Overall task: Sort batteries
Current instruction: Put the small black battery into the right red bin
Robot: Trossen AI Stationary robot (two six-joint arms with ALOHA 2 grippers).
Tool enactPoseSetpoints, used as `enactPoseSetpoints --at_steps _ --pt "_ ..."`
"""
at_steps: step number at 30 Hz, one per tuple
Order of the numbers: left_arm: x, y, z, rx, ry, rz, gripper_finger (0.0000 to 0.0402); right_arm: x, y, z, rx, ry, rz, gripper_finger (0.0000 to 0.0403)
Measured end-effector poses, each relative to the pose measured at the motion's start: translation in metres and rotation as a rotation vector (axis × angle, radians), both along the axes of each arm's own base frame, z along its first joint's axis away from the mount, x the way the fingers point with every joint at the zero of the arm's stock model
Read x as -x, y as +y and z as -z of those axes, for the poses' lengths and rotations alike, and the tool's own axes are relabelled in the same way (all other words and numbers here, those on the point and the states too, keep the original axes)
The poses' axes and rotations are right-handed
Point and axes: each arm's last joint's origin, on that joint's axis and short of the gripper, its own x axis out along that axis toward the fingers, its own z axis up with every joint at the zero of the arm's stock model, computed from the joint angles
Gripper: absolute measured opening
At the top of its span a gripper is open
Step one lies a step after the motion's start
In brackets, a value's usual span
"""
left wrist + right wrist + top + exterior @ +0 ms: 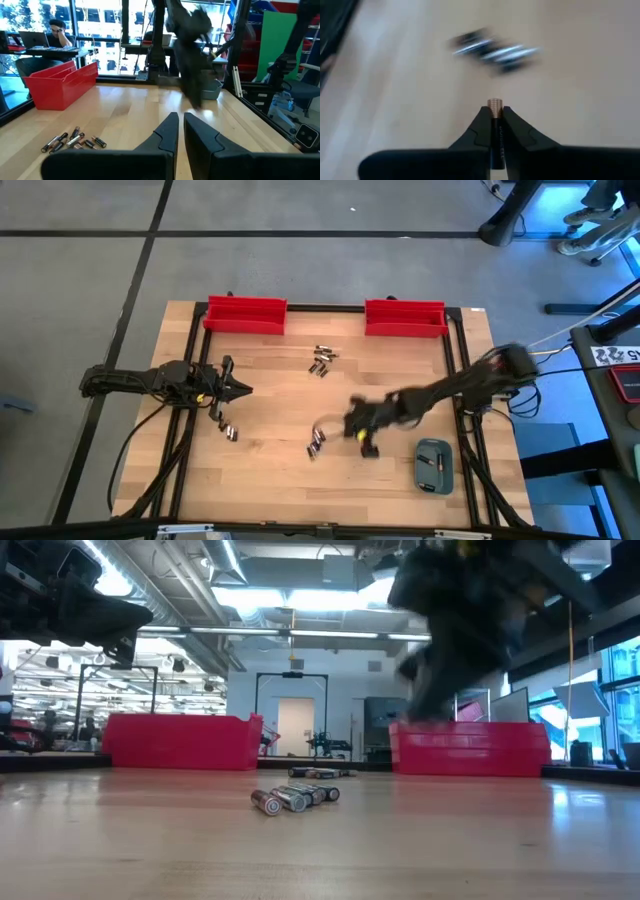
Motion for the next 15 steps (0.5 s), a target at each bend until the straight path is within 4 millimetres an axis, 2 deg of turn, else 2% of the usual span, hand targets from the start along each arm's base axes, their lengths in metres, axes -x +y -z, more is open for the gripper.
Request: enactPoseSetpoints --at_steps 3,6,11,13,15 --pt "0.000 0.000 0.000 -0.003 0.000 0.000 0.0020 0.015 -0.043 -0.031 0.063 -0.016 0.236 0.0016" --pt "0.000 0.000 0.000 -0.012 -0.001 0.000 0.0020 0.030 -0.098 -0.059 0.083 -0.055 0.448 0.0017" --pt "0.000 0.000 0.000 -0.026 -0.001 0.000 0.0020 0.059 -0.201 -0.080 0.105 0.019 0.846 0.0016" --pt "0.000 0.000 0.000 -0.026 -0.001 0.000 0.0020 0.072 -0.236 -0.093 0.077 -0.008 1.005 0.0016" --pt "0.000 0.000 0.000 -0.026 -0.002 0.000 0.0020 0.088 -0.262 -0.096 0.056 0.016 1.126 0.0016"
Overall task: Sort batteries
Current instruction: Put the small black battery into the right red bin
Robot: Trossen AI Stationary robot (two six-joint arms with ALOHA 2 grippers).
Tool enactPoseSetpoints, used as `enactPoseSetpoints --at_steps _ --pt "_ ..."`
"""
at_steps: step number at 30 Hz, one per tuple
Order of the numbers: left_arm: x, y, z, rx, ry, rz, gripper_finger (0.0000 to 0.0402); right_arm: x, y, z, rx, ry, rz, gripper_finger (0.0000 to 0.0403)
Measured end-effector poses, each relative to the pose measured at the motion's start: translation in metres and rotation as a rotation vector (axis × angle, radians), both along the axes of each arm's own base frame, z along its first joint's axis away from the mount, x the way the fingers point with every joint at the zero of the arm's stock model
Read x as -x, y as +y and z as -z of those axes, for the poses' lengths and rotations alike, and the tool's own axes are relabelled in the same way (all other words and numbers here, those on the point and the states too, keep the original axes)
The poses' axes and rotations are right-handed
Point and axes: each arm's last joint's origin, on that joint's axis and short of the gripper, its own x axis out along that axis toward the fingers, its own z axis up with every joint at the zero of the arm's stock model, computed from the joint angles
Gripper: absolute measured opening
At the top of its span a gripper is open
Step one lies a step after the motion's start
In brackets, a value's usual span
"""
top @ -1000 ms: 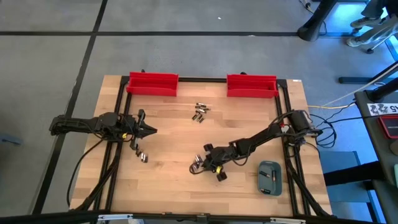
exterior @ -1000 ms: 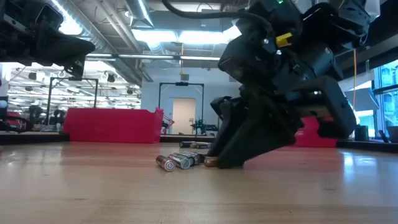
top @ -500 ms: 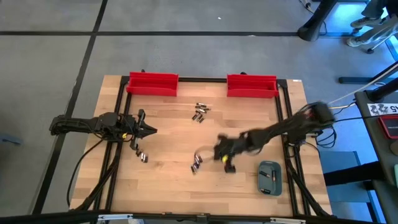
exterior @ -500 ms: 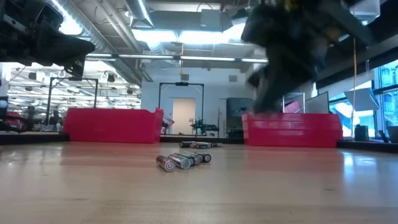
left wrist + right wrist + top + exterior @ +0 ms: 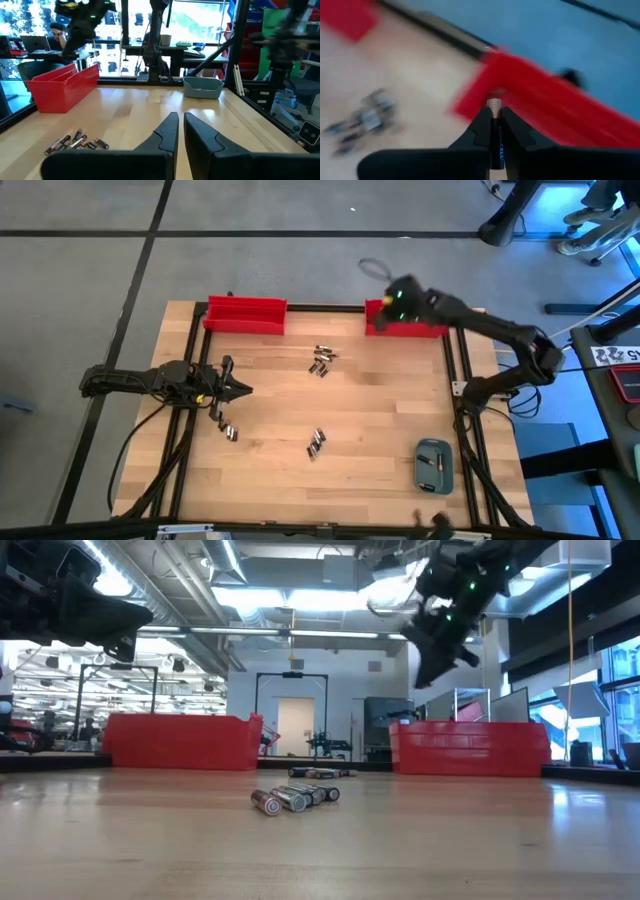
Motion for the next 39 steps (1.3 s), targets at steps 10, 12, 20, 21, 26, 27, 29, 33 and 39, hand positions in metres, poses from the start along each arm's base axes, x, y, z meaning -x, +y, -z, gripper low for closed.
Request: enactPoseSetpoints --at_steps 10,12,20,21,26,27,29,33,39 --pt "0.000 0.000 0.000 0.000 0.000 0.000 0.0020 0.019 -0.051 0.031 -0.203 -0.001 0.258 0.0016" --pt "0.000 0.000 0.000 0.000 0.001 0.000 0.0020 0.016 -0.055 0.040 -0.219 0.019 0.268 0.0016" --pt "0.000 0.000 0.000 0.004 0.002 0.000 0.0020 0.010 -0.066 0.071 -0.244 0.121 0.332 0.0016" --pt "0.000 0.000 0.000 0.004 0.002 0.000 0.0020 0.009 -0.067 0.074 -0.251 0.129 0.332 0.0016" --pt "0.000 0.000 0.000 0.004 0.002 0.000 0.0020 0.006 -0.070 0.088 -0.278 0.162 0.334 0.0021" --pt "0.000 0.000 0.000 0.004 0.003 0.000 0.0020 0.006 -0.070 0.090 -0.281 0.166 0.334 0.0026" --pt "0.000 0.000 0.000 0.004 0.003 0.000 0.0020 0.006 -0.070 0.090 -0.282 0.169 0.335 0.0036" --pt "0.000 0.000 0.000 0.004 0.003 0.000 0.0020 0.006 -0.070 0.090 -0.287 0.170 0.320 0.0055" --pt "0.000 0.000 0.000 0.004 0.004 0.000 0.0020 0.010 -0.072 0.087 -0.273 0.185 0.309 0.0098"
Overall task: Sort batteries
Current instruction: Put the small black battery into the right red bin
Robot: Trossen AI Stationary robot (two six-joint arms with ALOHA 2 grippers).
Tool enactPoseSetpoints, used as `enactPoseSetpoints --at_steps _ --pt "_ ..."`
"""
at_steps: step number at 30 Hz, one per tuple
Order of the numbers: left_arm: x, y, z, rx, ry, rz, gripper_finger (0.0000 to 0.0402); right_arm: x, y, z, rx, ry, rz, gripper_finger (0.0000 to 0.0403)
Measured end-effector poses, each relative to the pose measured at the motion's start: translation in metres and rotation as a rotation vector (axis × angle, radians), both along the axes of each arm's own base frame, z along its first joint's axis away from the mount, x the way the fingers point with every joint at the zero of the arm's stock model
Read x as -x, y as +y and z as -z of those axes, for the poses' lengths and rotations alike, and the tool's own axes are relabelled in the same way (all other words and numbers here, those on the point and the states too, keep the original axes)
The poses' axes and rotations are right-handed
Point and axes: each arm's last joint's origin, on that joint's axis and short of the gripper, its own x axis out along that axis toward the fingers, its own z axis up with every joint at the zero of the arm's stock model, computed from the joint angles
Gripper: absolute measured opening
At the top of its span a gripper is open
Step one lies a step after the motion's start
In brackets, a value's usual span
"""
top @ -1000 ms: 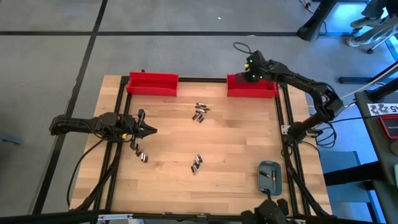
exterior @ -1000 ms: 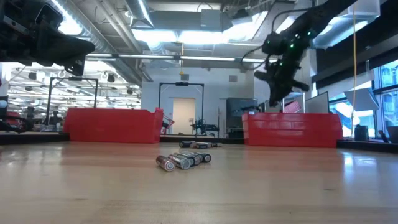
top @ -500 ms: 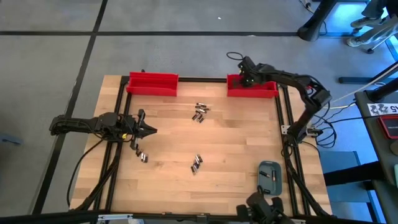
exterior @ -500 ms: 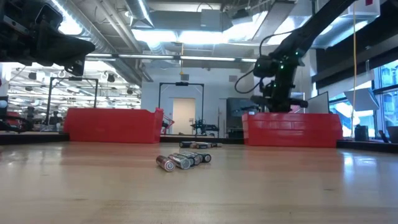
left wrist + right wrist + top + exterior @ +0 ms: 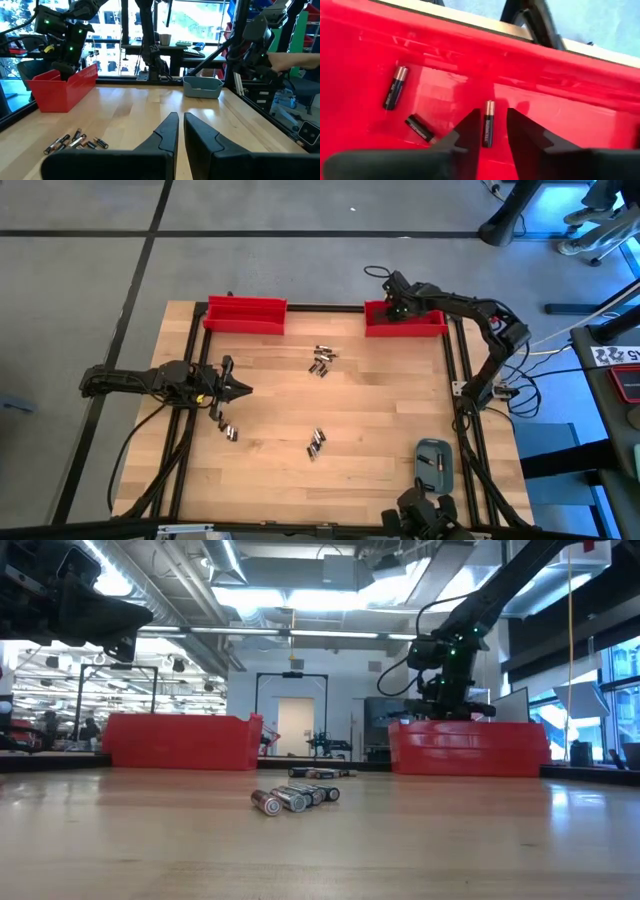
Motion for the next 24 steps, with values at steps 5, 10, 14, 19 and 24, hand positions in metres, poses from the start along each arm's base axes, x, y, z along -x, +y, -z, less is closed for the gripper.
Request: enactPoseSetpoints --at_steps 5,10,14,19,24 --pt "0.000 0.000 0.000 0.000 0.000 0.000 0.0020 0.007 0.007 -0.018 0.032 0.019 -0.026 0.0143" --pt "0.000 0.000 0.000 -0.003 0.001 0.000 0.0020 0.020 0.023 -0.048 0.067 0.028 -0.082 0.0167" --pt "0.000 0.000 0.000 -0.003 0.001 -0.001 0.0020 0.031 0.044 -0.076 0.100 0.007 -0.164 0.0169" --pt "0.000 0.000 0.000 -0.004 0.000 0.000 0.0020 0.024 0.087 -0.106 0.169 -0.032 -0.352 0.0170" --pt "0.000 0.000 0.000 -0.011 -0.002 -0.001 0.0020 -0.006 0.143 -0.120 0.241 -0.115 -0.616 0.0170"
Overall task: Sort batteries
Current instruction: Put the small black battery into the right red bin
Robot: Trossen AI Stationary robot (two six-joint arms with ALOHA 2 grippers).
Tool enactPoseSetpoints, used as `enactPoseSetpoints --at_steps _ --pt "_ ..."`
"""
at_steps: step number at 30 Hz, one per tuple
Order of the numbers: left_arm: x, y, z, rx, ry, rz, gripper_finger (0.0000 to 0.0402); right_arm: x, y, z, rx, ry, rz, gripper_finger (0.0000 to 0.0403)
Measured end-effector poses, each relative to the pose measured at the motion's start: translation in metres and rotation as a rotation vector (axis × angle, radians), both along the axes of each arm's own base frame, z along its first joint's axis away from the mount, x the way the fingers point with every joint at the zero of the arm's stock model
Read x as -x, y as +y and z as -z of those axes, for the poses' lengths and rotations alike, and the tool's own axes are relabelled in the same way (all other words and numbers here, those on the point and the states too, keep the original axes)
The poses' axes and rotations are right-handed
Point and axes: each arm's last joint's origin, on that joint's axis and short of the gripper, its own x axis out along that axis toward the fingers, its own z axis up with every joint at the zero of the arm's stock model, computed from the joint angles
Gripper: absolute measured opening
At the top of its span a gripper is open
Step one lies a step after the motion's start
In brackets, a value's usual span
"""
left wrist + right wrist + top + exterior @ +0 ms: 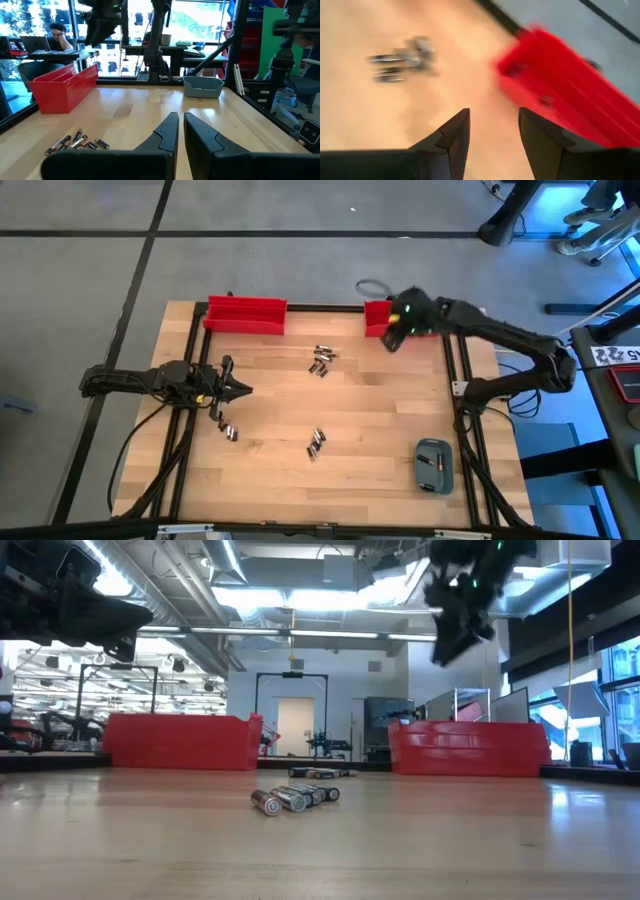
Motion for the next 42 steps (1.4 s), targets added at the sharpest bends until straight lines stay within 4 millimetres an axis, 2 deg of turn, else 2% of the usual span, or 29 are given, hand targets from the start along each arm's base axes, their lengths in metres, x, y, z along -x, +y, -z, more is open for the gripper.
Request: enactPoseSetpoints --at_steps 4,9,13,17,22,28,32,42 --pt "0.000 0.000 0.000 0.004 -0.001 0.000 0.0020 -0.031 0.049 0.007 0.073 -0.073 -0.272 0.0170" --pt "0.000 0.000 0.000 0.023 0.000 0.000 0.0020 -0.054 0.100 0.047 0.071 -0.163 -0.554 0.0170" --pt "0.000 0.000 0.000 0.031 0.000 0.000 0.0020 -0.075 0.134 0.080 -0.025 -0.308 -0.673 0.0170" --pt "0.000 0.000 0.000 0.027 0.000 -0.001 0.0020 -0.100 0.159 0.109 -0.071 -0.374 -0.723 0.0170" --pt "0.000 0.000 0.000 0.027 0.000 -0.004 0.0020 -0.122 0.181 0.135 -0.094 -0.312 -0.775 0.0170" --pt "0.000 0.000 0.000 0.032 0.001 -0.003 0.0020 -0.139 0.199 0.157 -0.039 -0.244 -0.742 0.0170" --pt "0.000 0.000 0.000 0.031 0.000 -0.004 0.0020 -0.146 0.201 0.169 -0.031 -0.219 -0.666 0.0170" --pt "0.000 0.000 0.000 0.030 0.001 -0.005 0.0020 -0.150 0.200 0.194 -0.049 -0.164 -0.613 0.0170"
